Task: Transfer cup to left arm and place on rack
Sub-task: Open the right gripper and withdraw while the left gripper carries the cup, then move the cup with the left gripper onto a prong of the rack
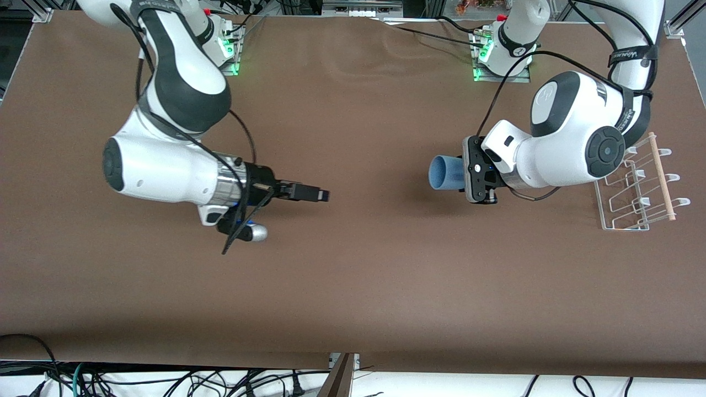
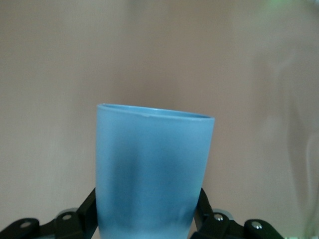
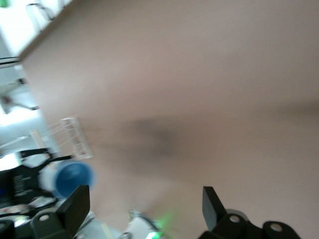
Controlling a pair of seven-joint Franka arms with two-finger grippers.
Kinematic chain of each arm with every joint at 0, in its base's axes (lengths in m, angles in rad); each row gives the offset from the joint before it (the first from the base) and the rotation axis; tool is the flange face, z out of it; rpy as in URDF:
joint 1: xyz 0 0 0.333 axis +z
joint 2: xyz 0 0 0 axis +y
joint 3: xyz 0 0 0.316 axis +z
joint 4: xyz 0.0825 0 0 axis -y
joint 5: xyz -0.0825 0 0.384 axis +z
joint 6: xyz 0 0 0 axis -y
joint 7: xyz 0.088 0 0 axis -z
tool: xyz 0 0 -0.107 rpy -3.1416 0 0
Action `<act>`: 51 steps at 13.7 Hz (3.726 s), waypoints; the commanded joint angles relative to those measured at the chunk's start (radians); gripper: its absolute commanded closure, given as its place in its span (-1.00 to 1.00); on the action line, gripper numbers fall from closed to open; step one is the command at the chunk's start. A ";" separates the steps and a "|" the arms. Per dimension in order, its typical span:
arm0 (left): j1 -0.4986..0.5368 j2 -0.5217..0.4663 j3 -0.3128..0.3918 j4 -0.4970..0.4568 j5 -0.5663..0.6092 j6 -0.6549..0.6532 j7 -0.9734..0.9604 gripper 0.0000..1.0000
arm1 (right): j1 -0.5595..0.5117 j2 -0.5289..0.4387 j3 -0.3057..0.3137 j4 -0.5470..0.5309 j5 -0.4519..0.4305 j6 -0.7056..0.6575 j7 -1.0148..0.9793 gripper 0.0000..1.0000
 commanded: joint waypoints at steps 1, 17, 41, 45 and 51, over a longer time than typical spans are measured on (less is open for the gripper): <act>0.000 -0.014 -0.001 0.027 0.149 -0.109 -0.082 0.75 | -0.029 -0.068 -0.048 -0.044 -0.159 -0.097 -0.078 -1.00; 0.098 0.118 -0.001 -0.044 1.161 -0.565 -0.409 0.78 | -0.207 -0.414 -0.126 -0.219 -0.687 -0.241 -0.385 -1.00; 0.246 -0.040 -0.012 -0.751 1.635 -0.223 -1.085 0.88 | -0.221 -0.420 -0.117 -0.205 -0.681 -0.350 -0.487 -1.00; 0.249 -0.022 -0.013 -0.762 1.641 -0.216 -1.085 0.81 | -0.219 -0.420 -0.117 -0.207 -0.679 -0.350 -0.486 -1.00; 0.247 0.053 -0.013 -0.756 1.705 -0.163 -1.075 0.76 | -0.221 -0.420 -0.119 -0.205 -0.673 -0.345 -0.486 -1.00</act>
